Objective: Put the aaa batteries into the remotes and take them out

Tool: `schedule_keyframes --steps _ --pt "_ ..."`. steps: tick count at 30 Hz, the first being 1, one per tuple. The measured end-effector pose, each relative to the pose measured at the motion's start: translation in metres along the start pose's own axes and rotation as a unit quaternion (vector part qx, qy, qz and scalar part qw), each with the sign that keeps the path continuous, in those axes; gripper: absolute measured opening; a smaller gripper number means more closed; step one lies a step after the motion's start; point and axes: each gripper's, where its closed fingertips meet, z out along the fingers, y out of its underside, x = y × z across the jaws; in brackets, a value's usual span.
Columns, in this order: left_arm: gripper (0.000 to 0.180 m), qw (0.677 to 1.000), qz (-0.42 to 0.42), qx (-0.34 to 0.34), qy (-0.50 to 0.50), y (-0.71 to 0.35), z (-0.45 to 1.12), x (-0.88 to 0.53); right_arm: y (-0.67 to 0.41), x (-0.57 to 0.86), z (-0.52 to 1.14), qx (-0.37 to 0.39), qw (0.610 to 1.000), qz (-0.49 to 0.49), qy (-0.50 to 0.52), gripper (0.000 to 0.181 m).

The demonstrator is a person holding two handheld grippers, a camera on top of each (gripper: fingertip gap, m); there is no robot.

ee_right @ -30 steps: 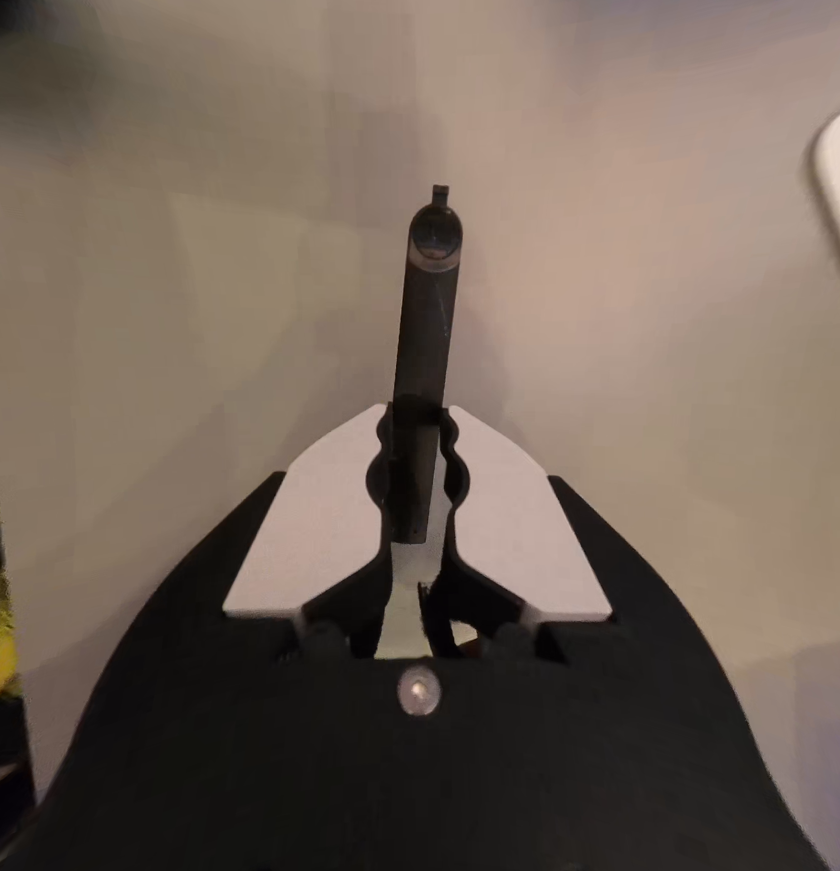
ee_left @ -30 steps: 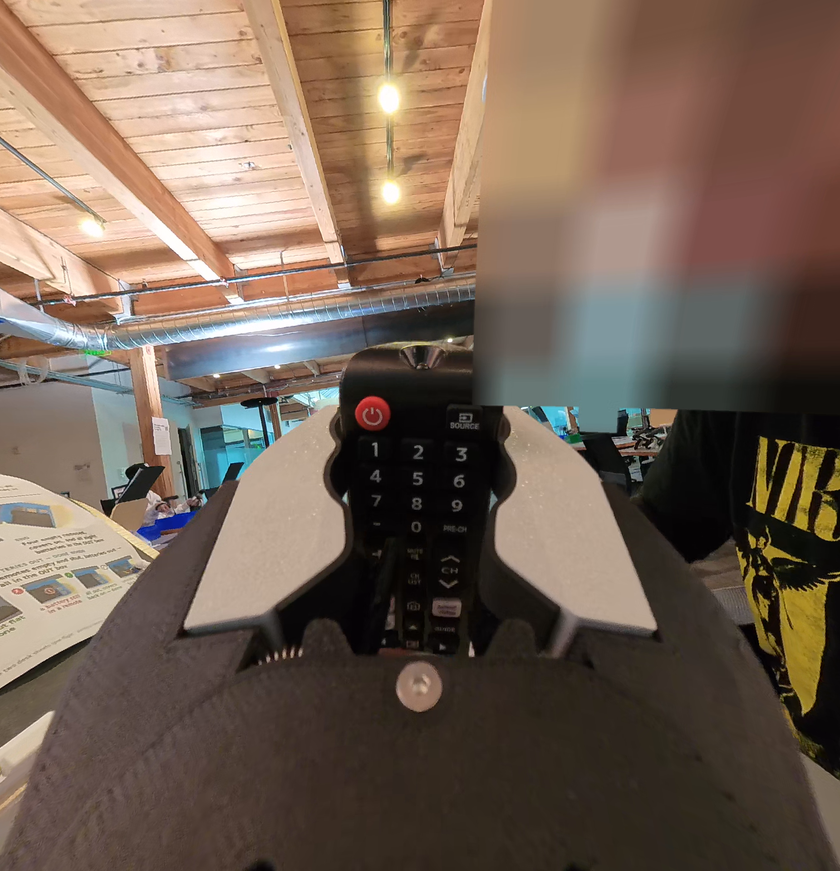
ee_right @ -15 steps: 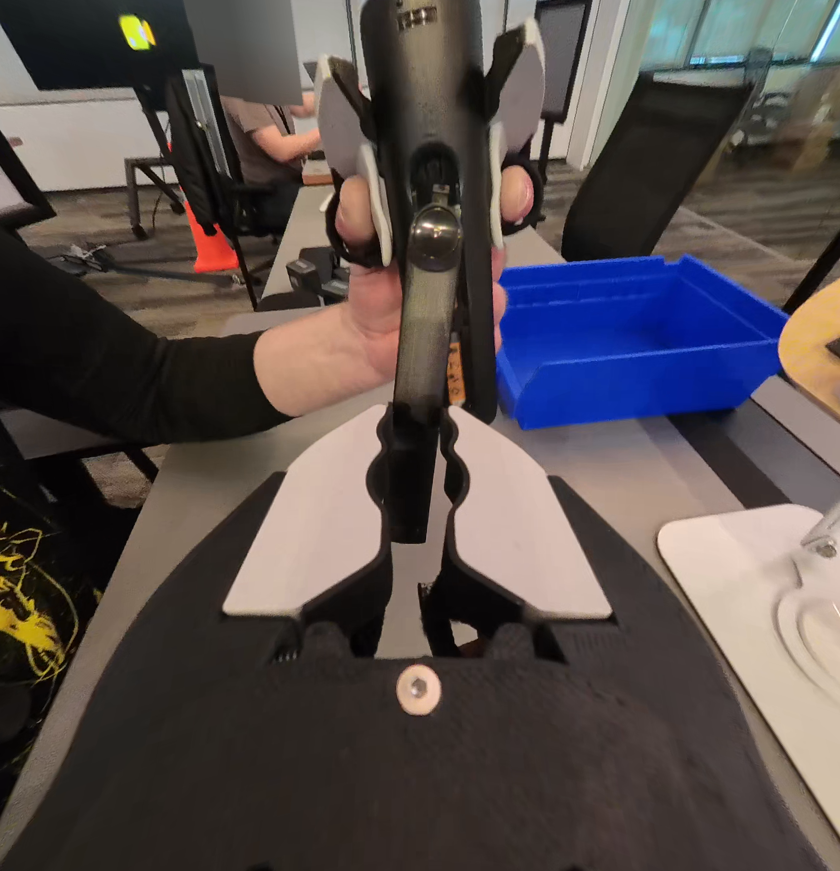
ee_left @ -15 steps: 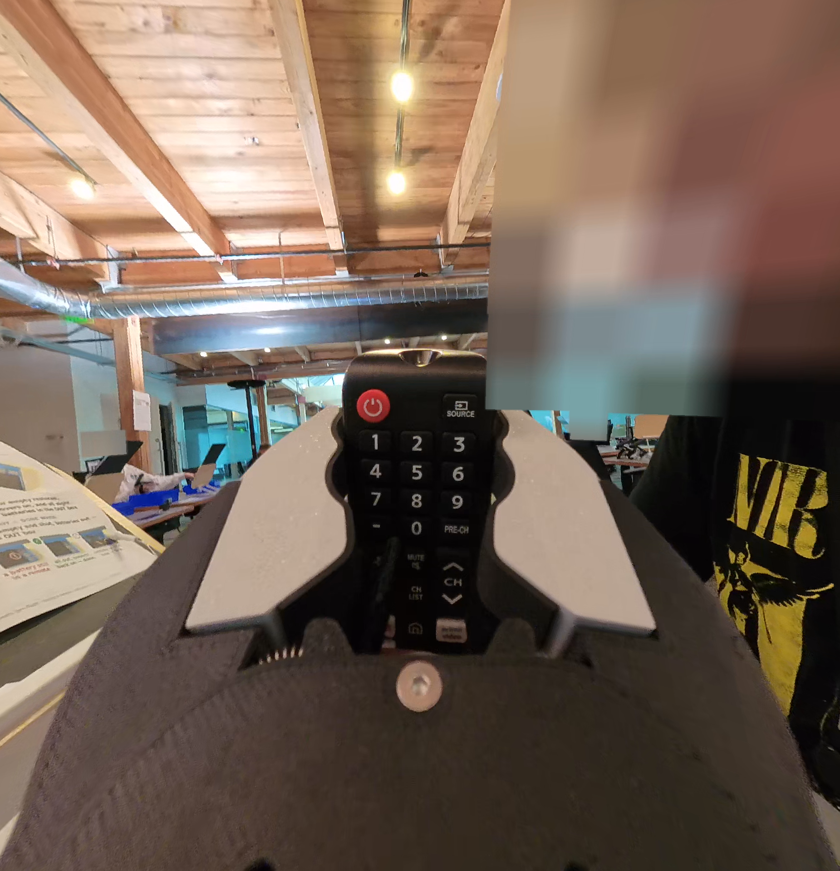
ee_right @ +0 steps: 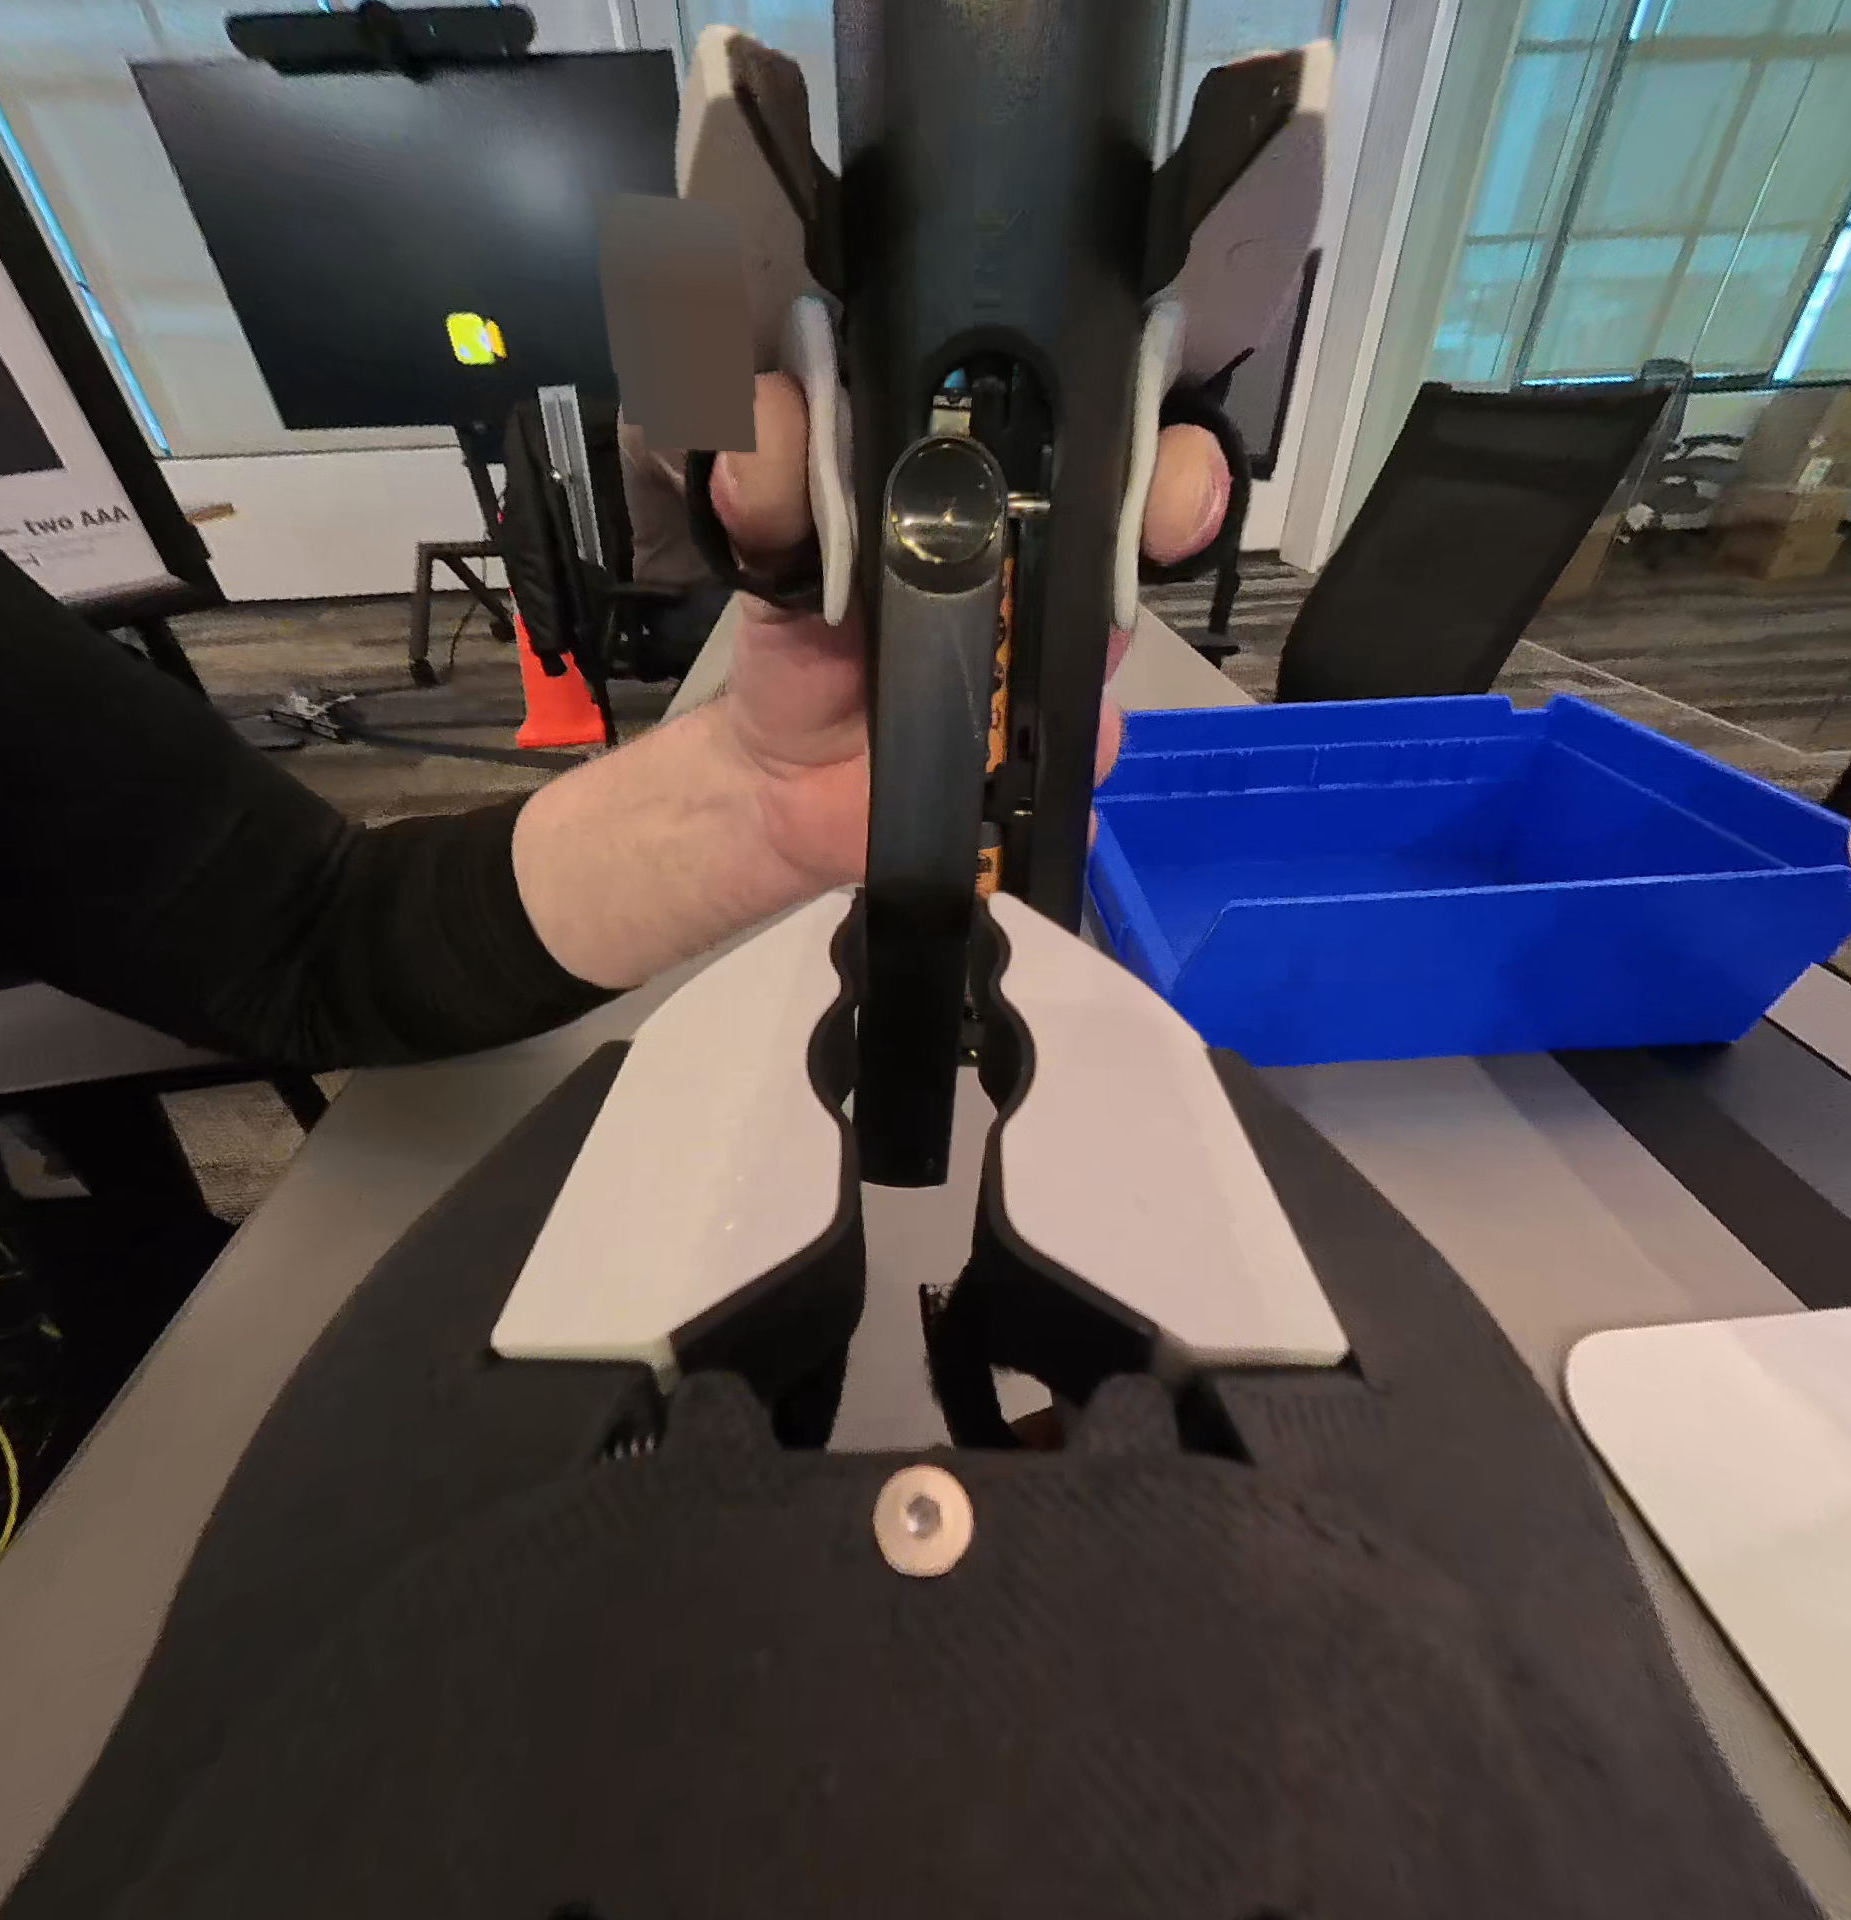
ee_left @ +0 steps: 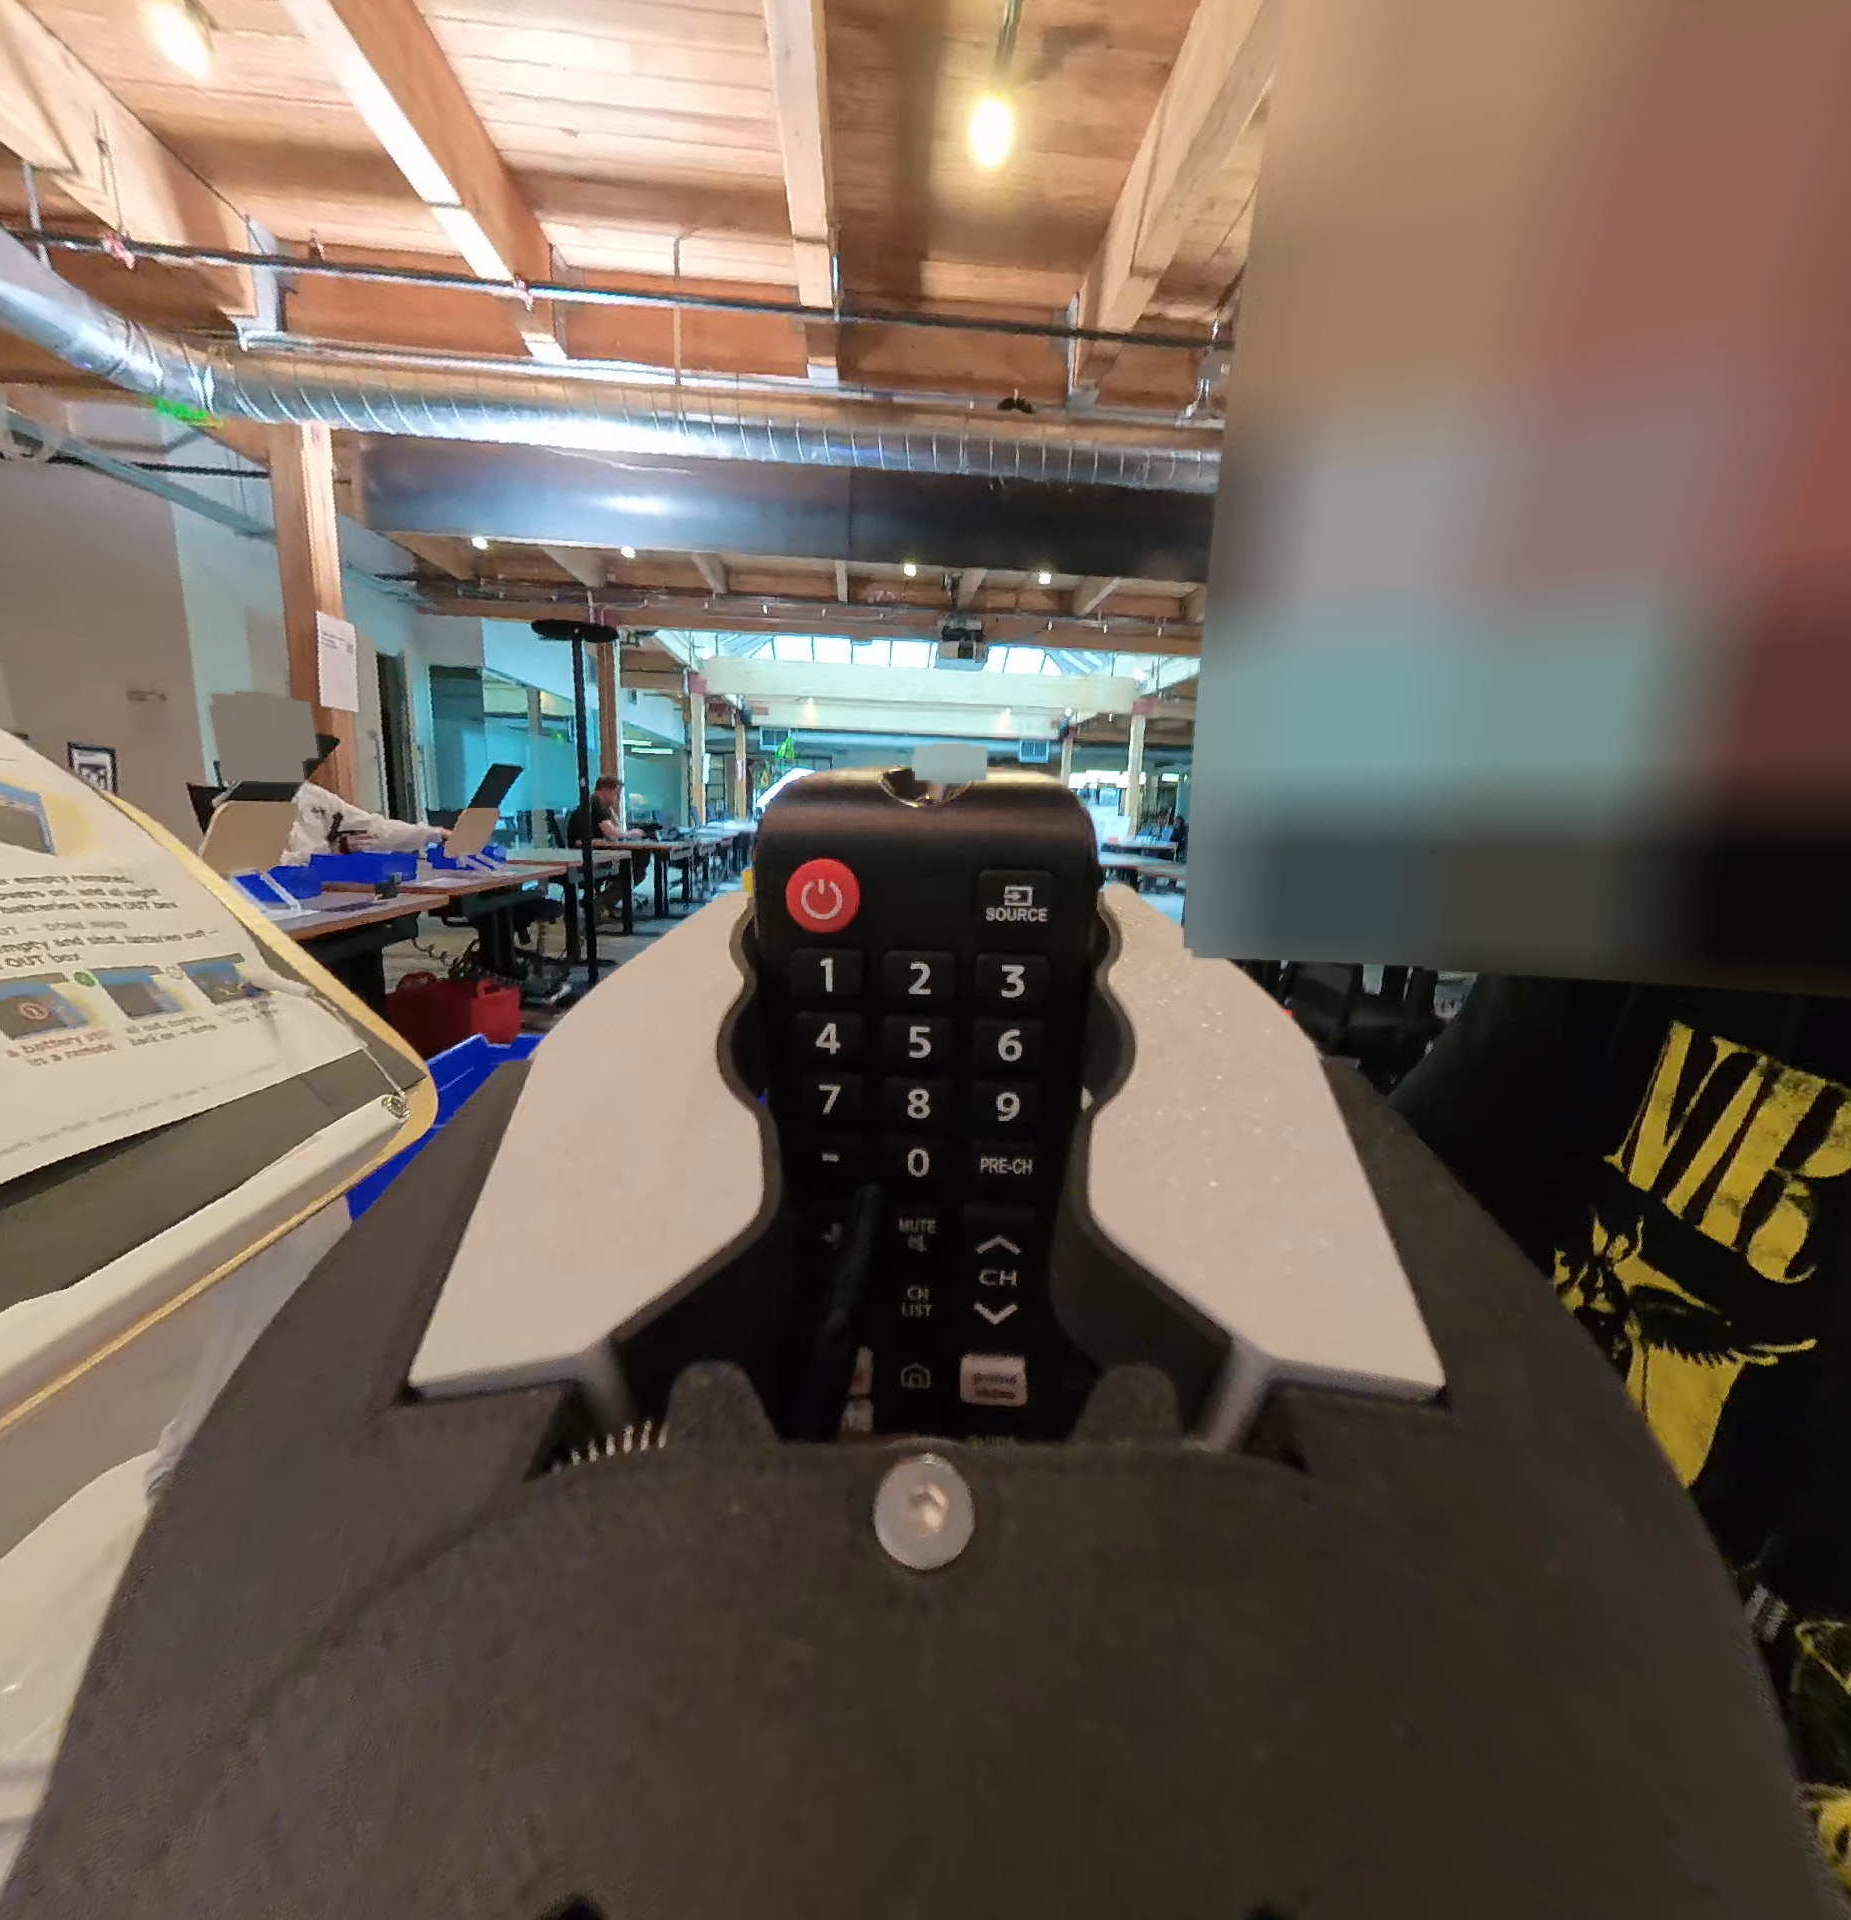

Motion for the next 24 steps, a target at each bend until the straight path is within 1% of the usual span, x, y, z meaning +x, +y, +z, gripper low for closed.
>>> schedule_keyframes --steps 3,9,13,19,24 --pt "0.058 0.999 -0.02 0.026 0.001 -0.004 -0.002 -0.003 -0.003 0.0 -0.002 0.017 1.0 -0.004 -0.002 0.018" --pt "0.058 0.999 -0.026 0.042 0.0 -0.006 -0.001 -0.004 0.002 0.005 -0.001 0.012 1.0 0.004 0.008 0.019" --pt "0.058 0.999 -0.031 0.041 -0.001 -0.003 0.0 -0.005 0.0 0.008 0.001 0.015 1.0 0.01 0.016 0.018" --pt "0.058 0.999 -0.023 0.021 -0.004 0.002 0.004 -0.004 0.002 0.009 0.003 0.003 1.0 0.017 0.02 0.018" --pt "0.058 0.999 -0.03 0.03 -0.002 0.002 0.004 -0.005 0.0 0.009 0.004 0.002 1.0 0.014 0.023 0.018"
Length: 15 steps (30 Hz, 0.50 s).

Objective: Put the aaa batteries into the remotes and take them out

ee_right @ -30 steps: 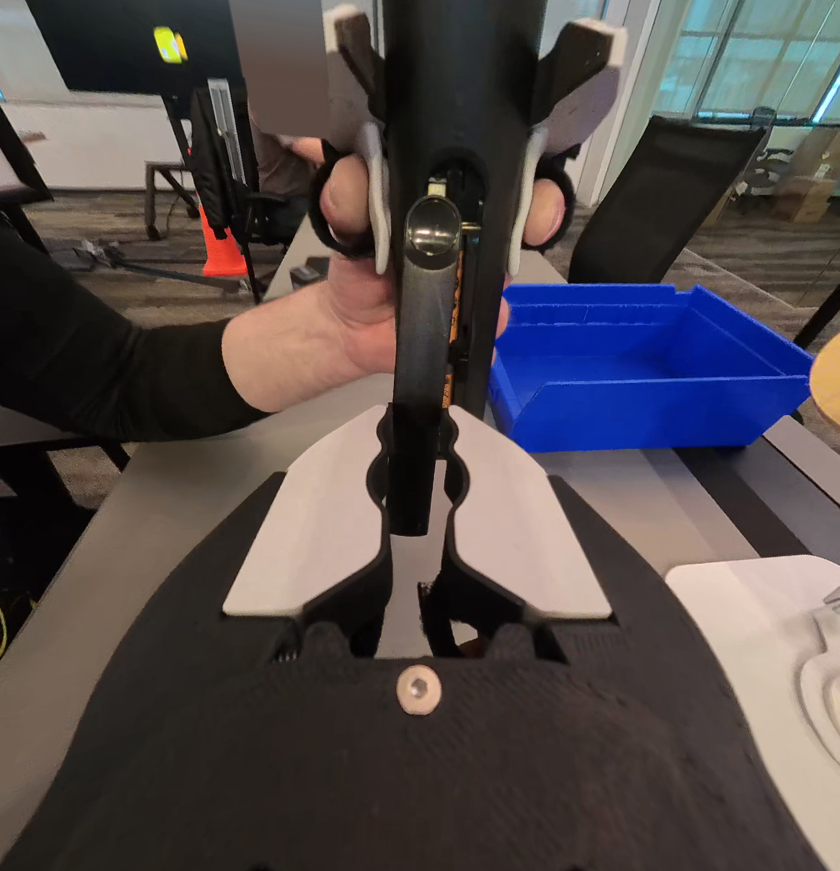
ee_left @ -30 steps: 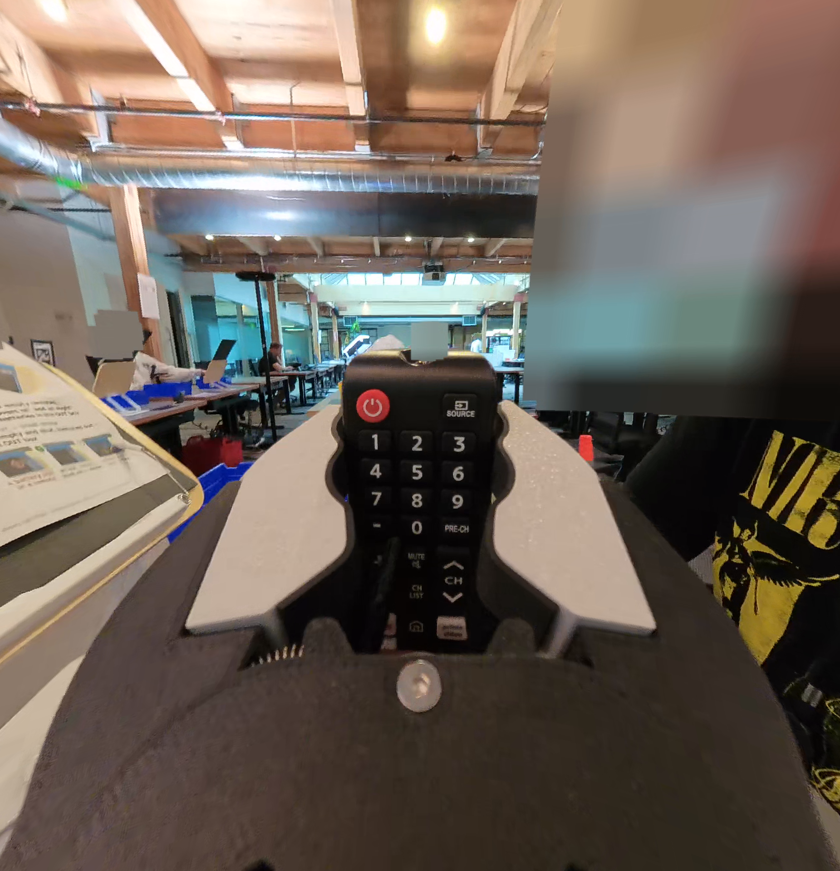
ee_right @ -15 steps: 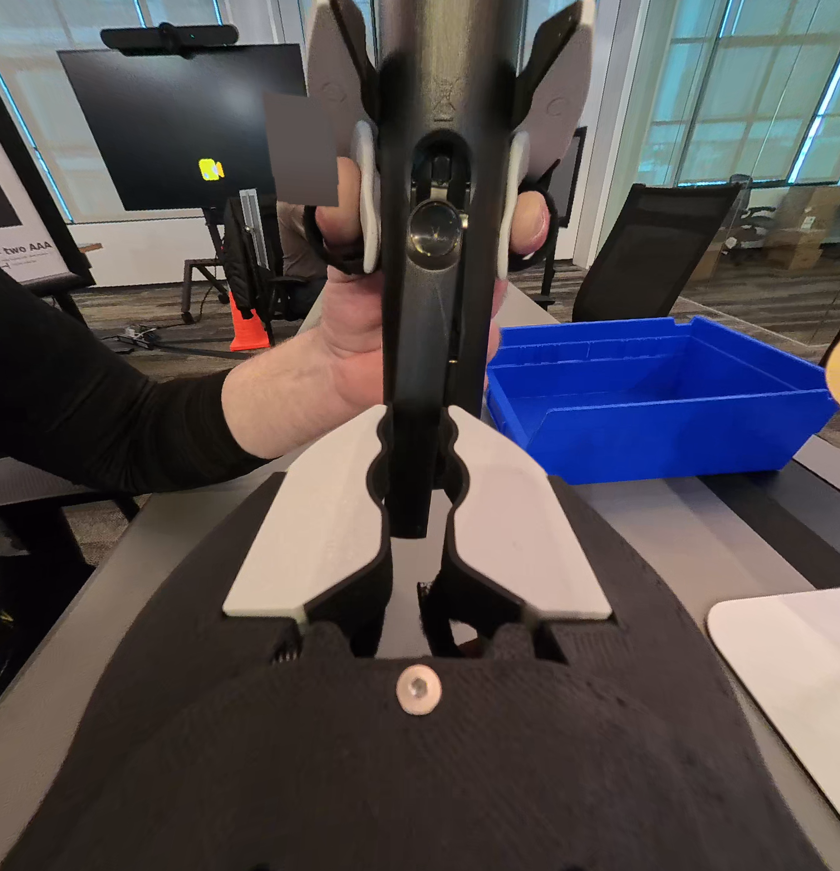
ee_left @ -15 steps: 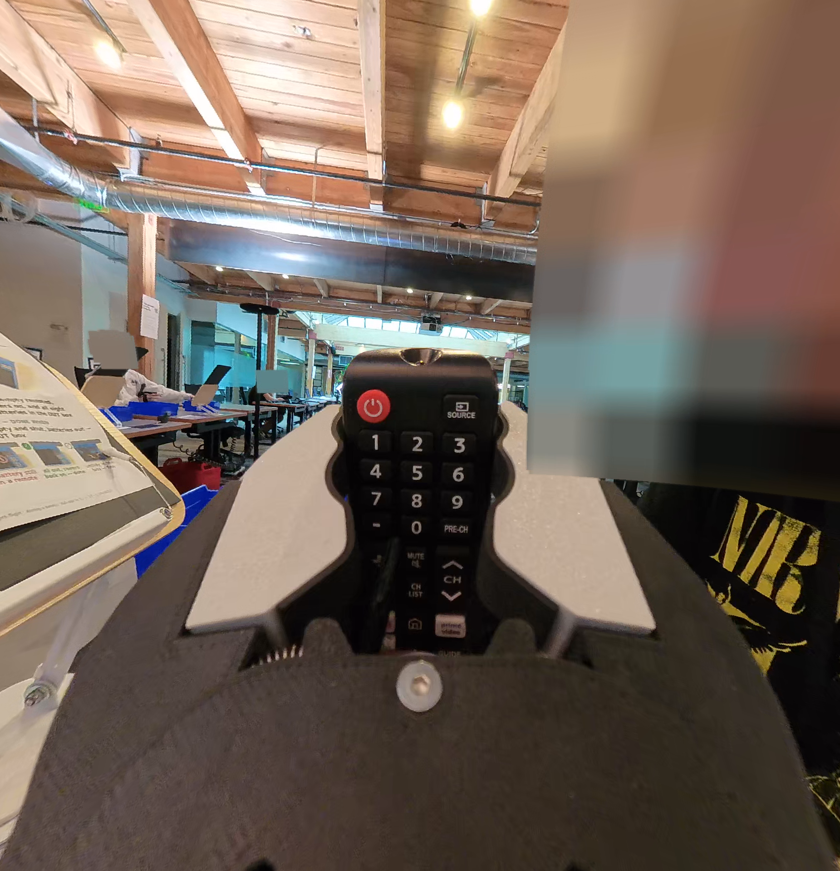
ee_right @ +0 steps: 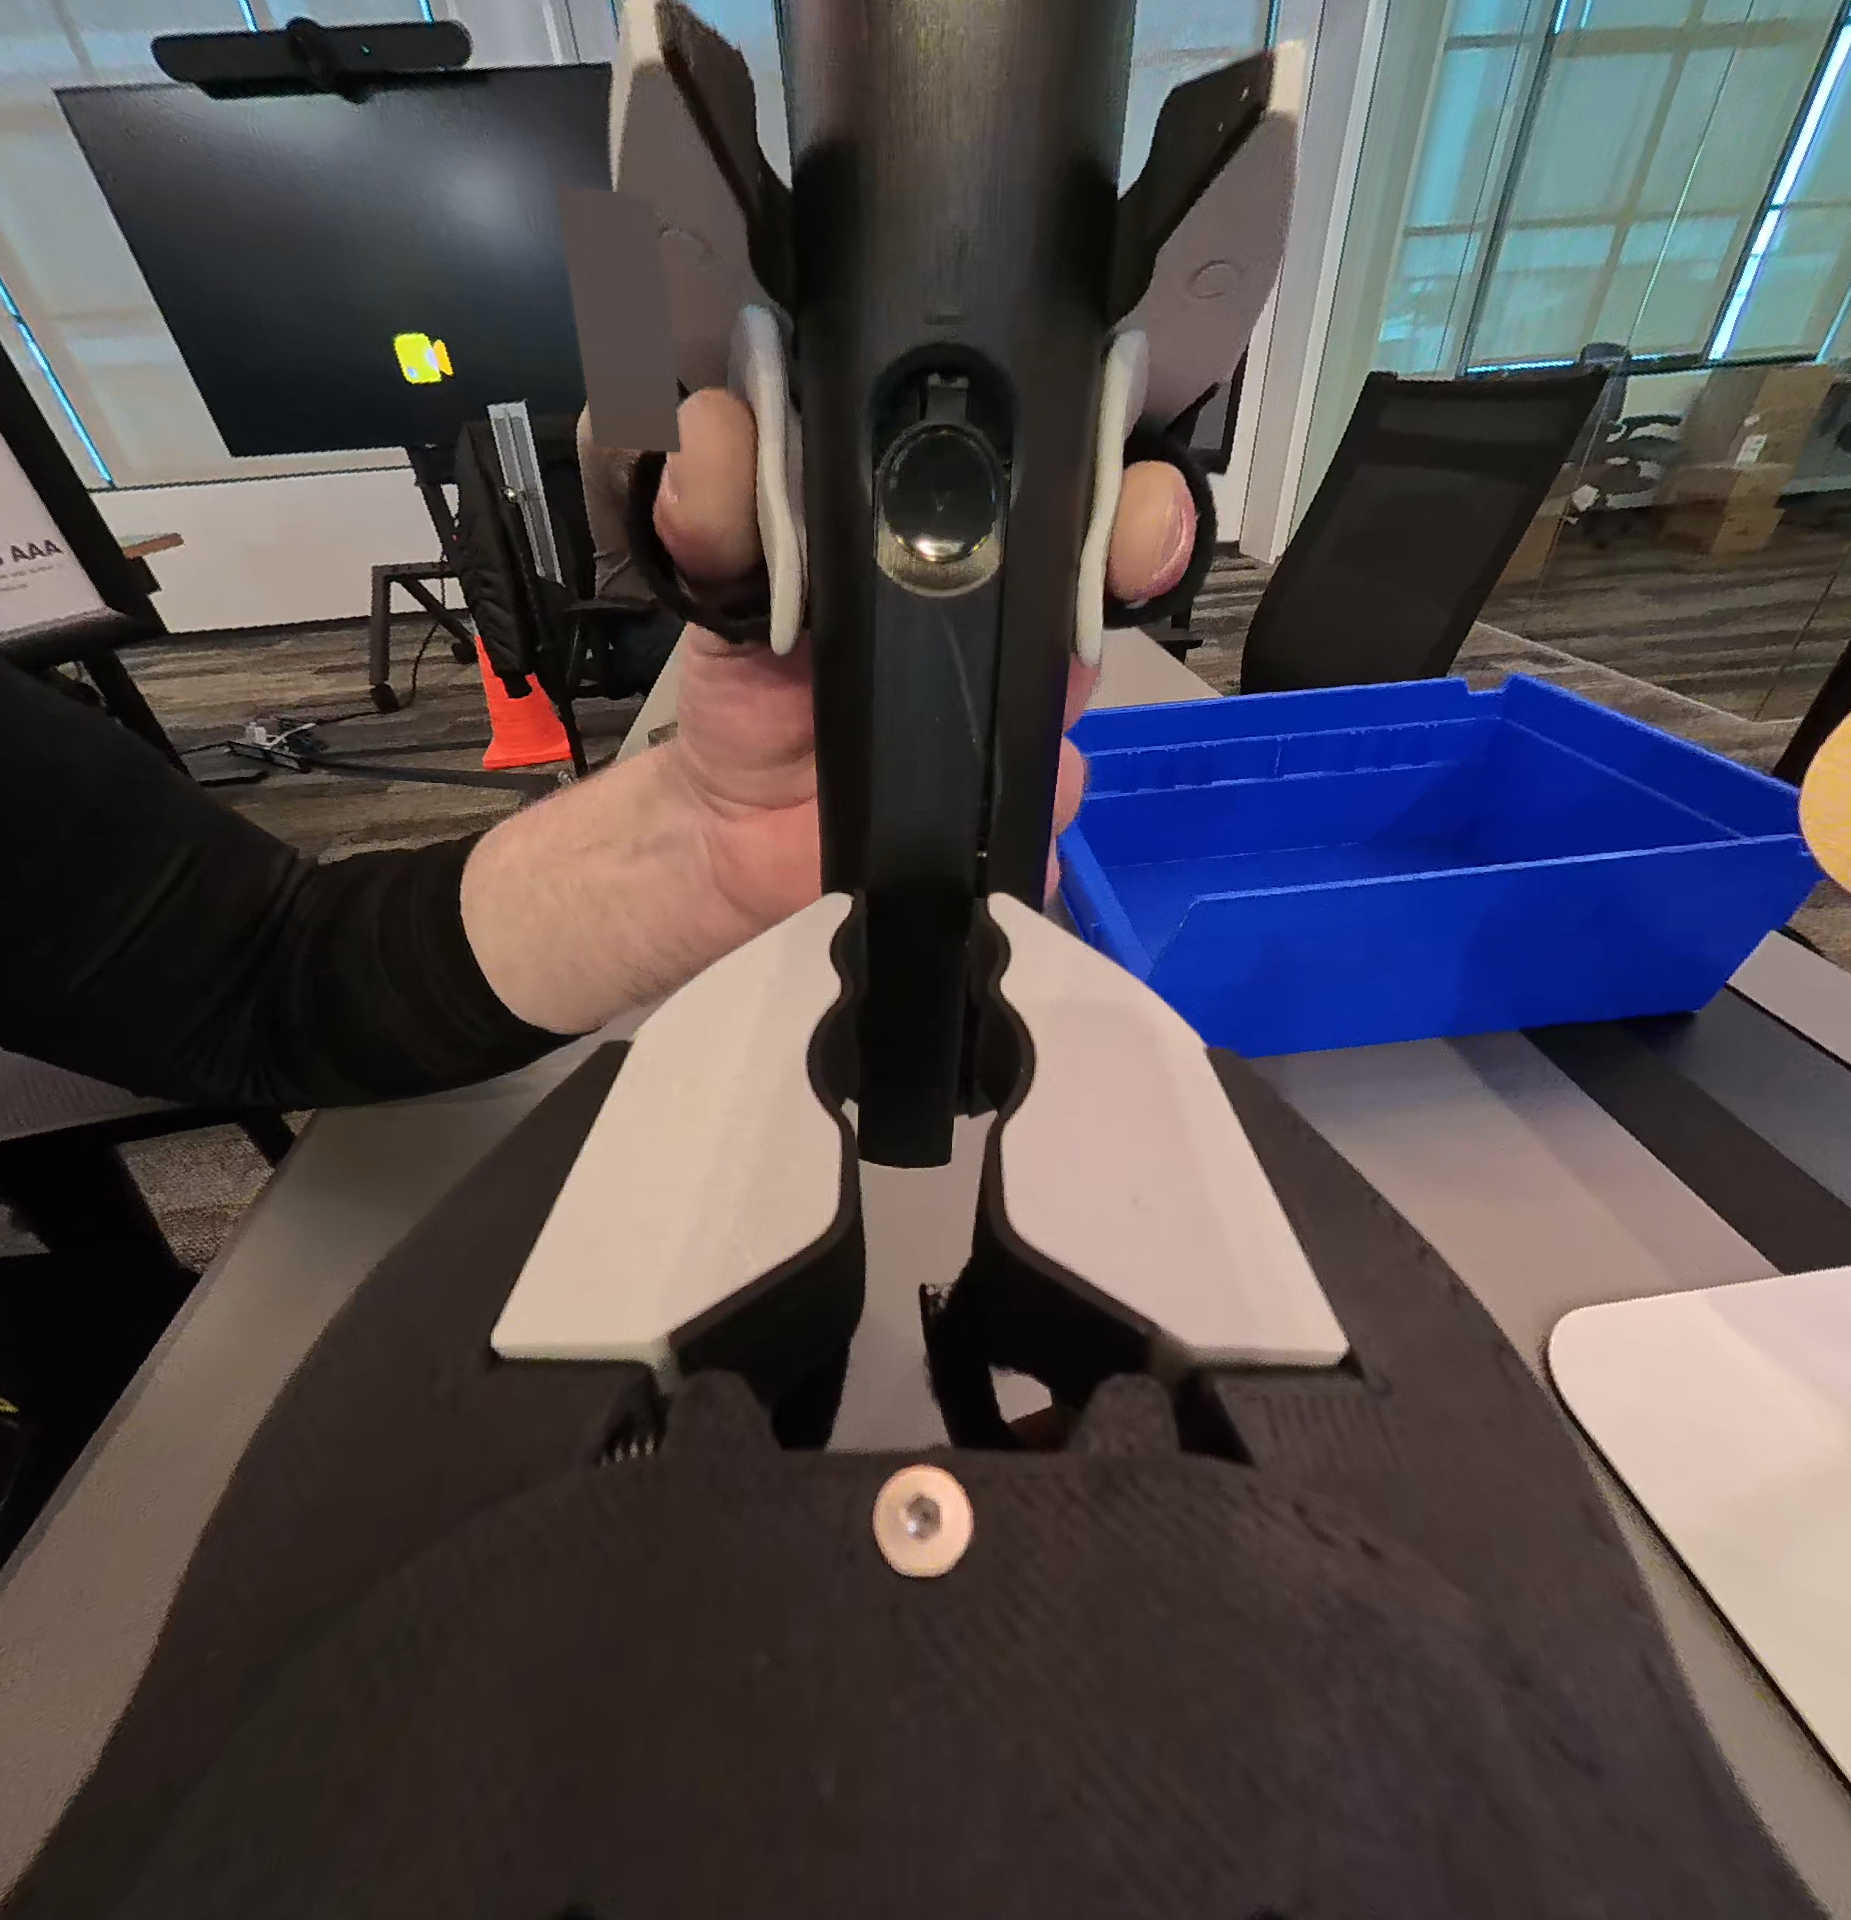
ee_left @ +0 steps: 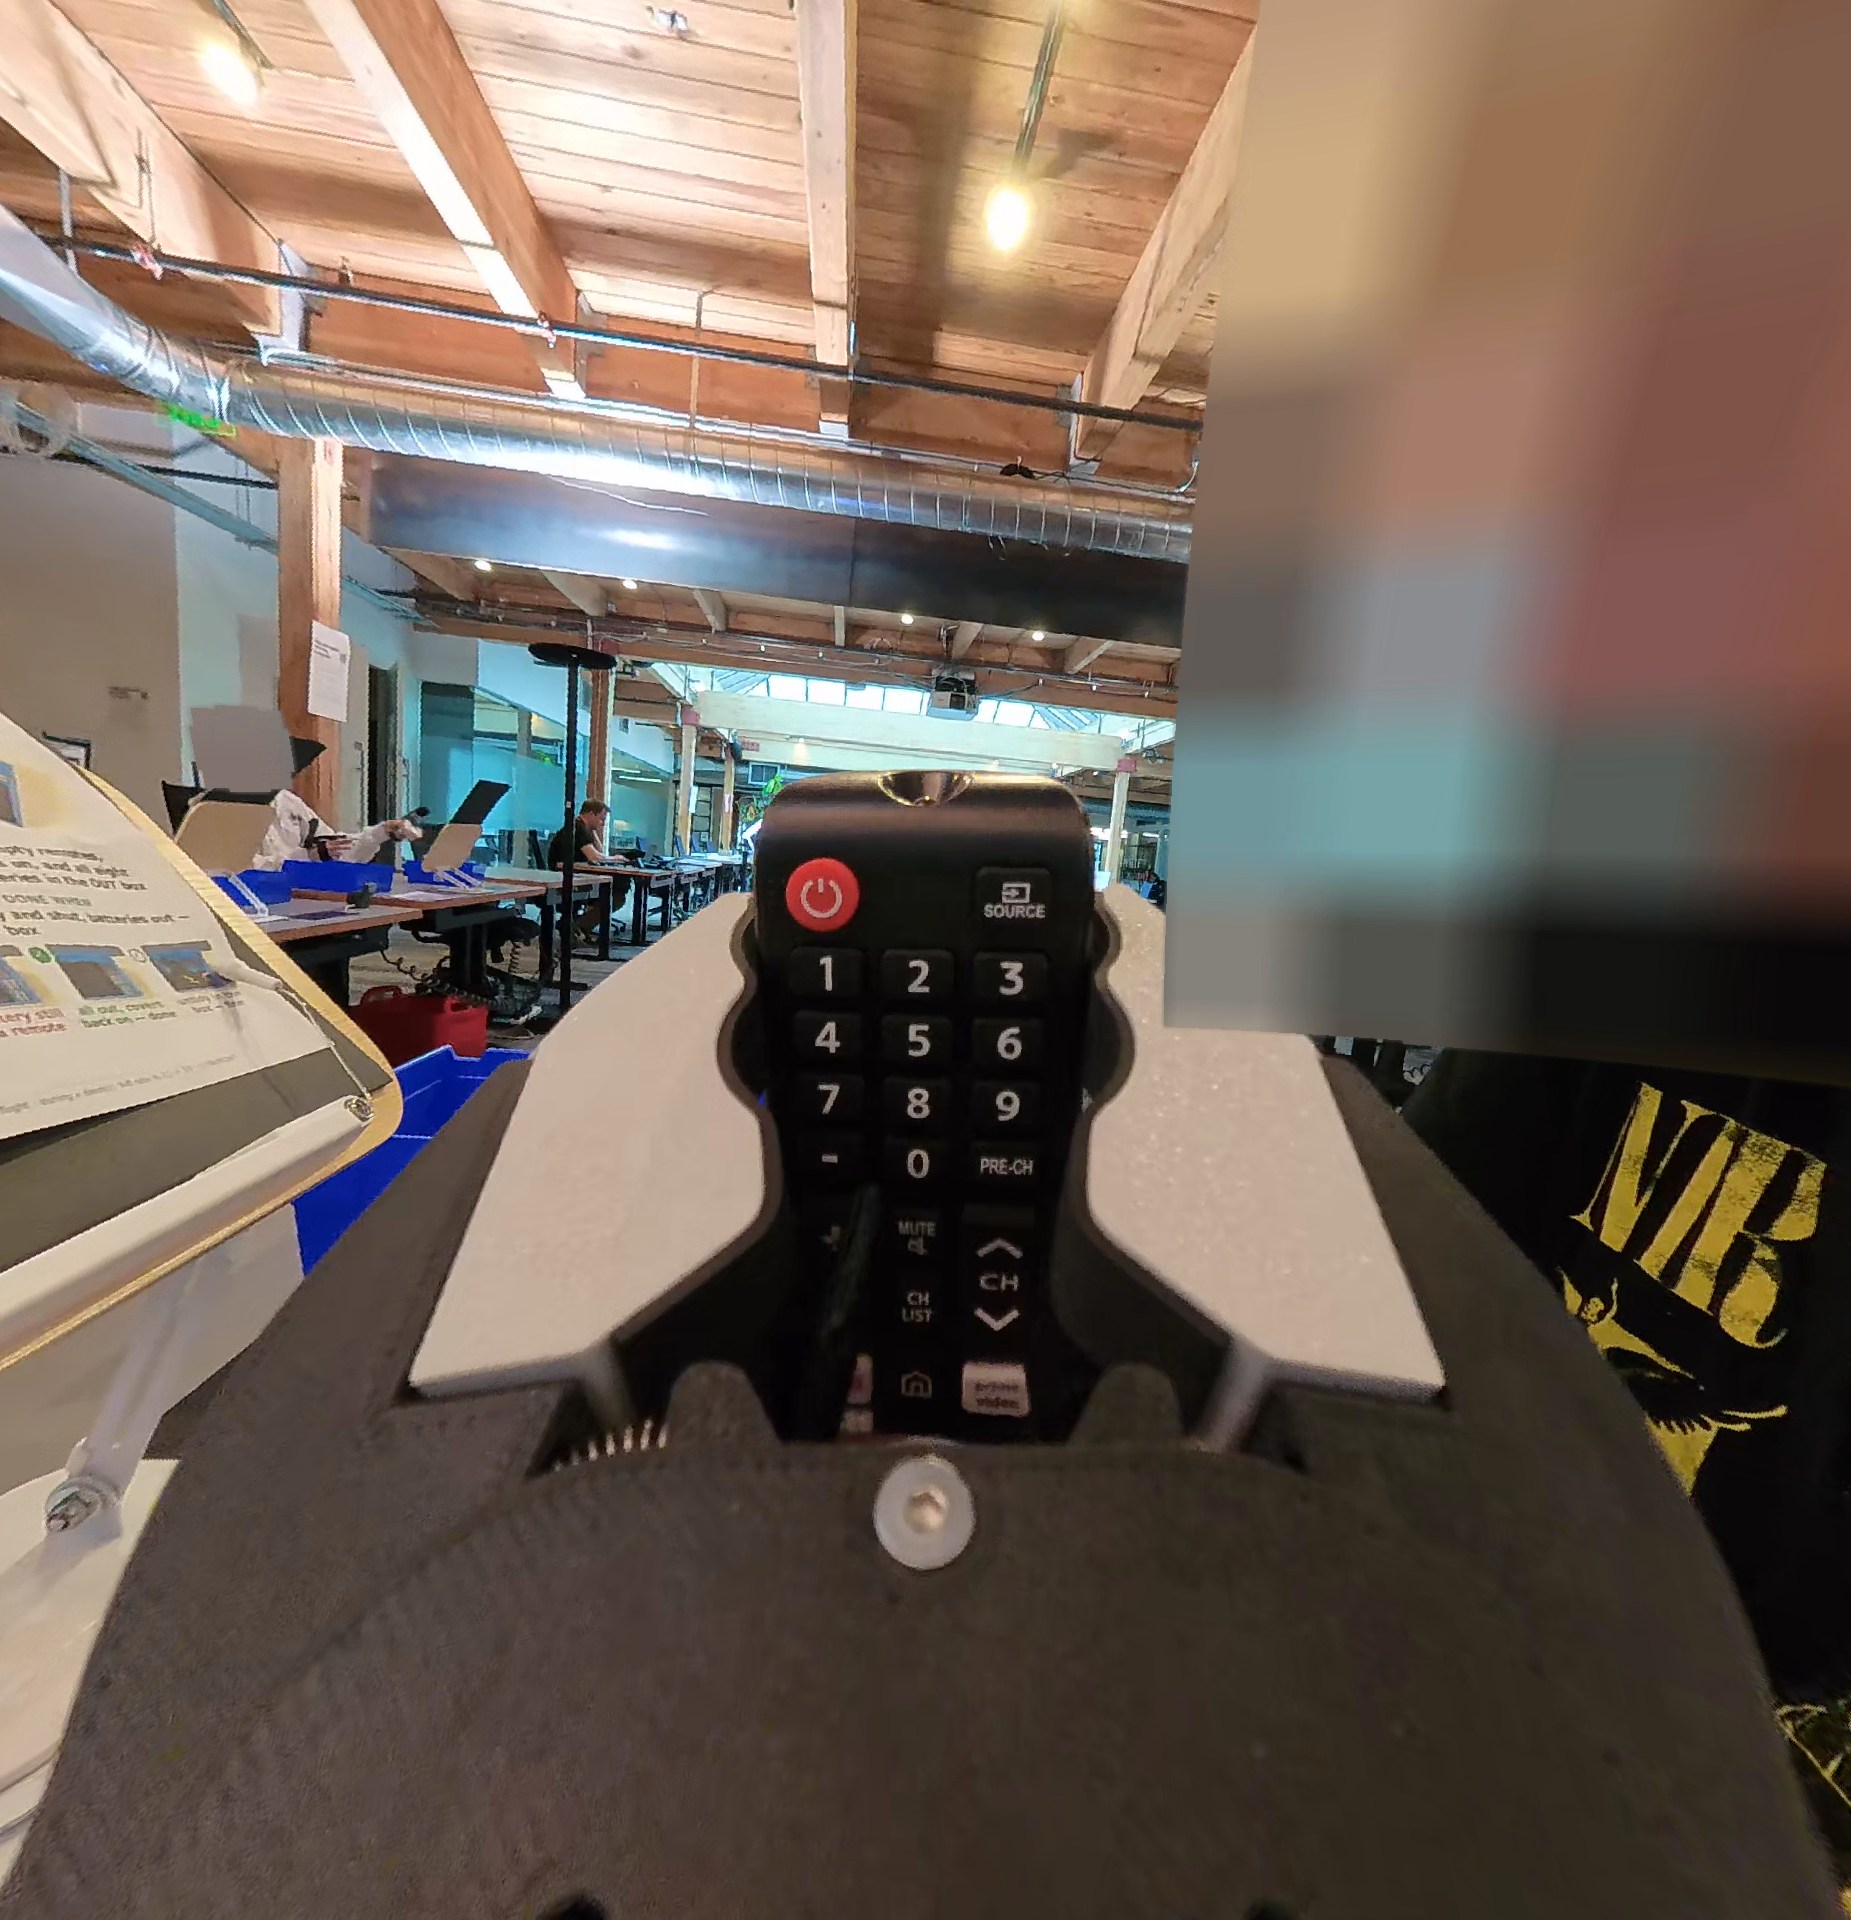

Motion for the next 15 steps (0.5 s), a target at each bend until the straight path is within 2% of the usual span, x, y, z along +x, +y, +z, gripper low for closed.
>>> schedule_keyframes --steps 11,15 --pt "0.058 1.0 -0.003 0.018 0.007 -0.0021 -0.0007 0.0012 -0.0017 -0.0012 0.0005 0.001 0.999 0.03 -0.014 0.019" --pt "0.059 0.999 -0.013 0.051 0.012 -0.0078 -0.0043 0.0 0.0004 -0.0006 -0.0016 -0.015 0.999 0.027 -0.01 0.019"
